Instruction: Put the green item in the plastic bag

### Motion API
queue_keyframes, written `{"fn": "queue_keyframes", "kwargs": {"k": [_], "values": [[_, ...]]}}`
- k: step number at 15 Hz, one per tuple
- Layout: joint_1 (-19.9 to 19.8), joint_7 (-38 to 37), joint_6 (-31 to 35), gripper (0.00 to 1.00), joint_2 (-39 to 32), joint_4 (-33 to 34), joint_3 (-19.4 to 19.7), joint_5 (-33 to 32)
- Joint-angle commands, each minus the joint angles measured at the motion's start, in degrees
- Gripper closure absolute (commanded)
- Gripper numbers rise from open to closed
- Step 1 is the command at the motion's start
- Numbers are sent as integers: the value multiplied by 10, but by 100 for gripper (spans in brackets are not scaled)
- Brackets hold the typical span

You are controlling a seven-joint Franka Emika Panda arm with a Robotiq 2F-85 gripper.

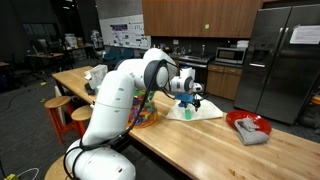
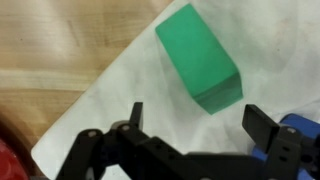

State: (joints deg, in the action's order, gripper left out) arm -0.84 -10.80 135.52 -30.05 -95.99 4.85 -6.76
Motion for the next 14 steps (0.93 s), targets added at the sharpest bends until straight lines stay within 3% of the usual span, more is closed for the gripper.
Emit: {"fn": "queue_keyframes", "kwargs": {"k": [1, 8, 14], "values": [[6, -4, -22, 0, 1, 5, 1, 11], [3, 20, -40, 0, 22, -12, 0, 4], [-13, 125, -87, 0, 31, -21, -27, 25]]}}
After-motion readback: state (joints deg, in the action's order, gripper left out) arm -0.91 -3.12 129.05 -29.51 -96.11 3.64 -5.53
